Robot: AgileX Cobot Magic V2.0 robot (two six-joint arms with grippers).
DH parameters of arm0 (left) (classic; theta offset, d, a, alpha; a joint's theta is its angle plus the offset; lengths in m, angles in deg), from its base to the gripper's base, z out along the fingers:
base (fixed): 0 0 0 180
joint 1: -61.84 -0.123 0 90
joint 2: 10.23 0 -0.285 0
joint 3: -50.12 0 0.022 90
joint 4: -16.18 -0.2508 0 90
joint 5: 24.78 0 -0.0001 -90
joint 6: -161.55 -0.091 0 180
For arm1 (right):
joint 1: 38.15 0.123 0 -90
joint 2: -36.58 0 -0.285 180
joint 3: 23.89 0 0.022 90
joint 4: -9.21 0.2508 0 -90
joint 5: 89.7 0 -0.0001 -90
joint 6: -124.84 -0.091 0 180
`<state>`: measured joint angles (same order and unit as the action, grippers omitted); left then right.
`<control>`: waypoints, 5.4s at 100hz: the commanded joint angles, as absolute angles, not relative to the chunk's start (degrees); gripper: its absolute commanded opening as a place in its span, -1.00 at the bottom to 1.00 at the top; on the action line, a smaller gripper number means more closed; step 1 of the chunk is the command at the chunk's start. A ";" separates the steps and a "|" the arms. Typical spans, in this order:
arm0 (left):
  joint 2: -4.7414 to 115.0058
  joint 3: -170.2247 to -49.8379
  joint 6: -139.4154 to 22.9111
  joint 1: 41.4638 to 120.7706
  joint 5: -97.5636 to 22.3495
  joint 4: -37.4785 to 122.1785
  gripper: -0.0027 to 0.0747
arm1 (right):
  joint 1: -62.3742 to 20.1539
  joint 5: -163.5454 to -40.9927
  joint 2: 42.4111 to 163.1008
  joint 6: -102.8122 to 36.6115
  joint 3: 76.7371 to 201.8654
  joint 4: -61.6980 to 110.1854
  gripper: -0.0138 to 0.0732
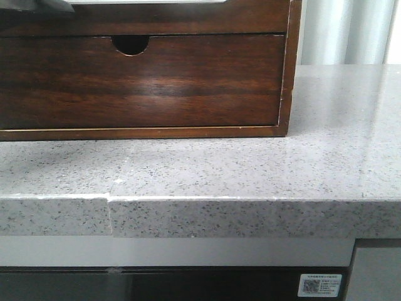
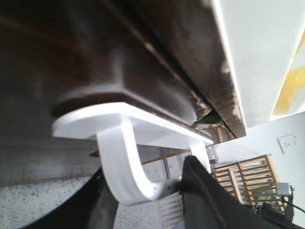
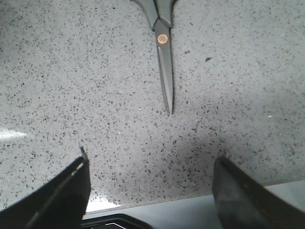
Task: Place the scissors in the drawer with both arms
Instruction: 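Pull the drawer open toward the robot with the left gripper, then lower the right gripper and grasp the grey-orange scissors at the pivot, then lift the scissors with the right gripper and carry them over the drawer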
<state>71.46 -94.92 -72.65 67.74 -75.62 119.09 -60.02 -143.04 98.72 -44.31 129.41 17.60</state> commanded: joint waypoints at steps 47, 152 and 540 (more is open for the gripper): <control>70.44 -96.42 -74.21 67.71 -82.54 122.53 -0.69 | -60.49 -141.80 98.46 -43.67 131.44 17.70 0.40; 39.62 -73.81 -75.51 67.71 -82.82 116.11 -0.24 | -60.49 -142.00 98.46 -43.67 131.44 17.70 0.40; 25.01 -101.08 -40.83 67.71 -64.50 38.15 0.16 | -57.43 -148.11 141.87 -34.48 163.39 17.37 -0.59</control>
